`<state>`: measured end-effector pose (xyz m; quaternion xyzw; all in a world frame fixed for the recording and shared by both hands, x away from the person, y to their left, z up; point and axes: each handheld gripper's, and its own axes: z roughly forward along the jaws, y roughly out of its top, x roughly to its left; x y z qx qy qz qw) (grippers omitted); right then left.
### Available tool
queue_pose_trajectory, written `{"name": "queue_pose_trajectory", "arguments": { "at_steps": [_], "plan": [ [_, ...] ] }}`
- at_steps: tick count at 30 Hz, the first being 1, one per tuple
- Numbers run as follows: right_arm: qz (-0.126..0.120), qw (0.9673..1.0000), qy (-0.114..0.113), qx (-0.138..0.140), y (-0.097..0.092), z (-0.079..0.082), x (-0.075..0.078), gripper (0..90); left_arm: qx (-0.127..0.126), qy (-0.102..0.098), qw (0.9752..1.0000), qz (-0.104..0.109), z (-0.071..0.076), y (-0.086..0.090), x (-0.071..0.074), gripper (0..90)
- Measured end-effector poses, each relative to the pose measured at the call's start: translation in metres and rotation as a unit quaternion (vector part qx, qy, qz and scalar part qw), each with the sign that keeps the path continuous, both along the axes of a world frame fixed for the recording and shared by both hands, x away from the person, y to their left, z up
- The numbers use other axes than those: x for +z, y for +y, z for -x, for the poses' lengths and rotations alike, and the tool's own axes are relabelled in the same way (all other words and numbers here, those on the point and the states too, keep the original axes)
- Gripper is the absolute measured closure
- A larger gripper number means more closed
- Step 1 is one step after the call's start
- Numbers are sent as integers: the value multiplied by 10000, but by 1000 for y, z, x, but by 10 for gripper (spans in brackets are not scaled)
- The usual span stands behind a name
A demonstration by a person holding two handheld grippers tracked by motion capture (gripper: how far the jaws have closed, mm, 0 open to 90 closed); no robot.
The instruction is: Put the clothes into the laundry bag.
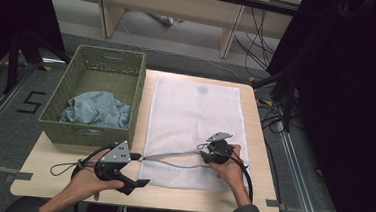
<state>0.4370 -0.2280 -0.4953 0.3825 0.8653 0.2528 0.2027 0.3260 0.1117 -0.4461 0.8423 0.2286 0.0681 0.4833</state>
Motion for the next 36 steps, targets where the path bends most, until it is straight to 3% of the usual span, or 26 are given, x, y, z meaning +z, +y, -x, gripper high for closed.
{"name": "queue_pose_trajectory", "arguments": {
  "at_steps": [3, 10, 13, 14, 15, 18, 21, 23, 24, 25, 28, 33, 36],
  "plan": [
    [-74, 9999, -42, 142, 2, 0, 0, 637, -7, 1, 10000, -18, 0, 0, 0, 157],
    [-107, 9996, -9, 256, 8, -2, -3, 705, -10, -10, 10000, -28, 0, 0, 0, 159],
    [-143, 9994, 64, 319, 11, -3, -3, 811, 22, -35, 10000, -6, 0, 0, -1, 161],
    [-130, 9996, -18, 260, 12, -4, -4, 832, -48, -81, 9999, -52, -1, 1, 0, 162],
    [-147, 9997, 47, 162, 14, -3, -3, 848, -48, -81, 9999, -52, -1, 1, 0, 162],
    [-160, 9998, 58, 114, 16, -2, -1, 870, 83, -44, 9999, -45, -1, 2, 1, 166],
    [-161, 9995, -241, 112, 18, -1, 6, 890, 72, -119, 9999, -85, -3, 4, 2, 167],
    [-205, 9991, -341, 134, 19, 1, 14, 892, 134, -51, 9999, -53, -2, 5, 2, 169],
    [-205, 9991, -341, 134, 19, 1, 14, 892, 145, -129, 9998, -6, -3, 5, 1, 169],
    [-301, 9988, -379, 103, 19, 2, 20, 892, 111, -167, 9998, -96, -4, 7, 3, 169],
    [-370, 9983, -444, 114, 18, 3, 24, 892, 224, -97, 9997, -71, -4, 8, 4, 169],
    [-528, 9965, -633, 106, 16, 6, 37, 894, 420, -186, 9989, -26, -9, 17, 8, 173],
    [-588, 9956, -713, 145, 15, 8, 44, 895, 917, -114, 9956, 146, -20, 32, 14, 182]
  ]
}}
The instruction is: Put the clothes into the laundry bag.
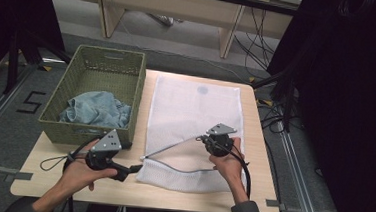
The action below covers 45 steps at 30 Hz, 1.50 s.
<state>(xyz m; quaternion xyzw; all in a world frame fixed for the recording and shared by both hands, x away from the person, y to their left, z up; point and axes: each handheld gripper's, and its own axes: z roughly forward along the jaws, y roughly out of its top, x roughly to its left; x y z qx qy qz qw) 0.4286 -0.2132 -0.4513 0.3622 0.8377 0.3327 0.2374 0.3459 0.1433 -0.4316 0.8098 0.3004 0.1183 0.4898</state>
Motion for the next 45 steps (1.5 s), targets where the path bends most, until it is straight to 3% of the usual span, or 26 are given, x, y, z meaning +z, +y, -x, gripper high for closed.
{"name": "queue_pose_trajectory", "arguments": {
  "at_steps": [3, 4, 5, 6, 8, 10, 11, 13, 15, 17, 19, 20, 21, 24, 29, 30, 31, 32, 33, 34, 35, 37, 38, 42, 44, 45],
  "plan": [
    [-3, 10000, -59, -15, 0, 1, 4, 895, 139, -91, 9998, -90, -6, 9, 4, 182],
    [-6, 9998, -190, 14, -1, 1, 8, 895, 329, -62, 9994, 8, -13, 20, 8, 182],
    [-35, 9997, -240, 7, 0, 1, 8, 895, 329, -62, 9994, 8, -13, 20, 8, 182],
    [-59, 9999, -122, -26, 0, 3, 10, 895, 547, -49, 9984, 96, -21, 32, 14, 182],
    [-52, 9999, -127, 24, 0, 3, 11, 895, 622, -107, 9980, 26, -26, 38, 17, 180],
    [-38, 9998, -171, 102, 1, 3, 14, 895, 1003, -147, 9947, -180, -41, 57, 27, 169],
    [-38, 9998, -171, 102, 1, 3, 14, 895, 1003, -147, 9947, -180, -41, 57, 27, 163],
    [-80, 9998, -176, 64, 2, 4, 15, 895, 1300, -63, 9910, -313, -53, 70, 34, 161],
    [-71, 9997, -194, 97, 1, 4, 15, 895, 1389, -34, 9891, -481, -64, 78, 39, 152],
    [-76, 9998, -158, 26, 1, 5, 15, 895, 1379, 192, 9884, -612, -79, 84, 42, 150],
    [-71, 9999, -149, 53, 2, 5, 15, 895, 1268, 378, 9868, -936, -97, 83, 40, 151],
    [-71, 9999, -149, 53, 2, 5, 15, 895, 1268, 378, 9868, -936, -97, 83, 40, 150],
    [-76, 9998, -147, 63, 2, 4, 15, 895, 1170, 524, 9859, -1073, -105, 80, 40, 150],
    [-71, 9997, -204, 86, 1, 3, 15, 895, 1122, 776, 9849, -1068, -126, 67, 33, 150],
    [-144, 9997, -181, 37, 1, 3, 14, 894, 919, 1000, 9824, -1282, -143, 47, 29, 152],
    [-96, 9997, -199, 108, 0, 2, 14, 894, 879, 1131, 9795, -1420, -151, 40, 27, 158],
    [-96, 9997, -199, 108, 0, 2, 14, 894, 879, 1131, 9795, -1420, -151, 40, 27, 157],
    [-152, 9998, -113, 43, 0, 4, 14, 894, 821, 1273, 9764, -1538, -157, 38, 25, 161],
    [-126, 9999, -64, 62, -1, 4, 15, 894, 931, 1415, 9715, -1656, -165, 36, 21, 166],
    [-157, 9998, -87, 40, -1, 4, 15, 894, 931, 1415, 9715, -1656, -165, 36, 21, 163],
    [-142, 9996, -247, 71, -2, 2, 14, 894, 893, 1578, 9674, -1766, -174, 36, 18, 140],
    [-136, 9996, -216, 83, -2, 2, 14, 894, 836, 1690, 9665, -1744, -177, 37, 16, 148],
    [-147, 9997, -176, 65, -2, 2, 14, 893, 840, 1804, 9636, -1783, -180, 35, 13, 149],
    [-199, 9997, -114, 51, -2, 3, 15, 893, 802, 1772, 9638, -1825, -179, 36, 13, 150],
    [-160, 9997, -159, 91, -4, 1, 14, 892, 774, 1865, 9616, -1861, -181, 34, 11, 147],
    [-212, 9996, -171, 39, -2, 1, 13, 892, 813, 2075, 9550, -1955, -184, 28, 7, 143]
  ]
}}
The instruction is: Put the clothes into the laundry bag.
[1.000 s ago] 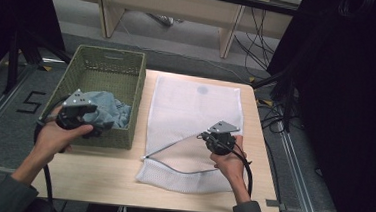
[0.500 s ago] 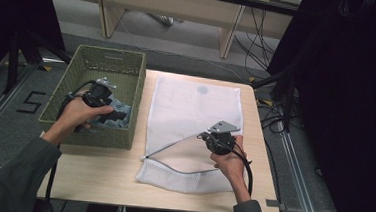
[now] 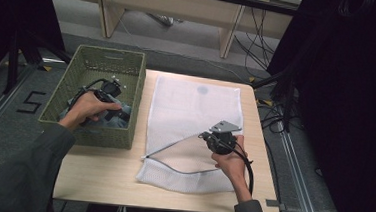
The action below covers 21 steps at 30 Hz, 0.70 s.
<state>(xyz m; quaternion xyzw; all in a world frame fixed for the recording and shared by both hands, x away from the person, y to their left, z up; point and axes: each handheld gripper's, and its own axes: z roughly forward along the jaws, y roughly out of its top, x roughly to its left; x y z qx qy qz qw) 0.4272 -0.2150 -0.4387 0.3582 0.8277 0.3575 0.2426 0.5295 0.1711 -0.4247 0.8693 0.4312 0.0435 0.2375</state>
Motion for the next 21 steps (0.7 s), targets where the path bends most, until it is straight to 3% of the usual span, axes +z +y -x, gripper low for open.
{"name": "queue_pose_trajectory", "arguments": {
  "at_steps": [1, 3, 4, 5, 7, 8, 9, 10, 11, 12, 13, 14, 16, 19, 20, 21],
  "plan": [
    [0, 10000, 0, 0, 0, 0, 0, 892, 0, 0, 10000, 0, 0, 0, 0, 142],
    [13, 10000, 14, 6, 1, 0, 2, 892, 42, 240, 9995, -216, -3, -6, -3, 142],
    [2, 10000, 13, 5, 1, 1, 2, 892, -120, 194, 9990, -373, -6, -6, -3, 147],
    [5, 10000, 53, 1, 0, 1, 2, 892, -142, 274, 9985, -460, -7, -6, -3, 170],
    [22, 9999, 104, 12, 0, 1, 3, 892, -193, 223, 9982, -528, -12, -5, -9, 297],
    [25, 9999, 100, 12, -1, 1, 3, 892, -191, 255, 9978, -576, -14, -5, -12, 412],
    [30, 9999, 98, 7, -1, 1, 3, 892, -309, 165, 9976, -591, -17, -4, -15, 573],
    [38, 10000, 52, 39, -1, 1, 2, 892, -212, 234, 9983, -485, -18, -4, -18, 637],
    [32, 10000, -35, 42, -2, 0, 3, 892, -90, -242, 9982, -549, -22, -1, -24, 683],
    [-22, 10000, -40, 10, -2, 0, 3, 892, 94, -371, 9979, -522, -24, 2, -24, 701],
    [-29, 10000, 1, -11, -2, 1, 3, 892, 94, -371, 9979, -522, -24, 2, -24, 709],
    [-29, 10000, 1, -11, -2, 1, 3, 892, 333, -553, 9970, -432, -28, 8, -23, 709],
    [-38, 10000, -22, -42, -3, 1, 2, 893, 768, -796, 9934, -298, -34, 20, -20, 716],
    [-9, 10000, -75, -2, -5, -1, 3, 893, 1371, -1296, 9813, -387, -40, 37, -15, 713],
    [-10, 10000, -80, -3, -5, -1, 2, 892, 1543, -1257, 9793, -376, -42, 42, -13, 696],
    [-10, 10000, -80, -3, -5, -1, 2, 892, 1617, -1167, 9798, -136, -44, 47, -12, 696]
  ]
}}
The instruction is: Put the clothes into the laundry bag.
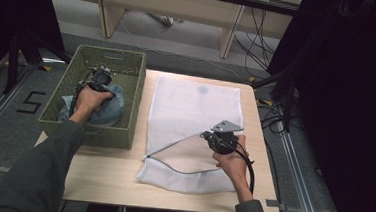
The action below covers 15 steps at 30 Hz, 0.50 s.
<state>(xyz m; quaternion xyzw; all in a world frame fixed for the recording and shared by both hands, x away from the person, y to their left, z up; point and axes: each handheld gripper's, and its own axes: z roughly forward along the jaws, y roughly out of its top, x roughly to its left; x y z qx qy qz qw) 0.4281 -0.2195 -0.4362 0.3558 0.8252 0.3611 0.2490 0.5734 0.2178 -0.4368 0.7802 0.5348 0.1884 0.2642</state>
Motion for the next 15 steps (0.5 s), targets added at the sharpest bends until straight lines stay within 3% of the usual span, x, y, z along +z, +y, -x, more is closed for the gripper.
{"name": "queue_pose_trajectory", "arguments": {
  "at_steps": [1, 3, 6, 7, 8, 9, 10, 11, 12, 15],
  "plan": [
    [24, 10000, 6, 14, 0, 0, 0, 892, 57, 7, 9994, 332, 0, 4, 3, 634],
    [-3, 10000, 12, 3, 0, 0, 0, 892, 137, -127, 9986, 488, 2, 5, 7, 536],
    [54, 10000, 63, 34, -1, 0, 0, 892, -149, 78, 9985, 515, 5, 8, 17, 403],
    [40, 10000, 10, 38, -1, 0, 0, 892, -203, 0, 9987, 472, 8, 10, 22, 319],
    [40, 10000, 10, 38, -1, 0, 0, 892, -221, -78, 9987, 444, 11, 12, 26, 319],
    [23, 10000, 38, 30, 0, -1, 0, 890, -487, -85, 9973, 541, 18, 16, 35, 242],
    [30, 10000, 52, 32, 0, -1, 0, 889, -487, -85, 9973, 541, 18, 16, 35, 206],
    [17, 10000, 7, 5, 1, -1, -2, 889, -780, -43, 9953, 566, 24, 18, 40, 182],
    [47, 10000, 14, 20, 0, -1, -1, 889, -987, 11, 9938, 505, 27, 18, 42, 170],
    [38, 10000, 30, 27, 2, -1, -2, 888, -1544, 22, 9880, -38, 43, 14, 42, 154]
  ]
}}
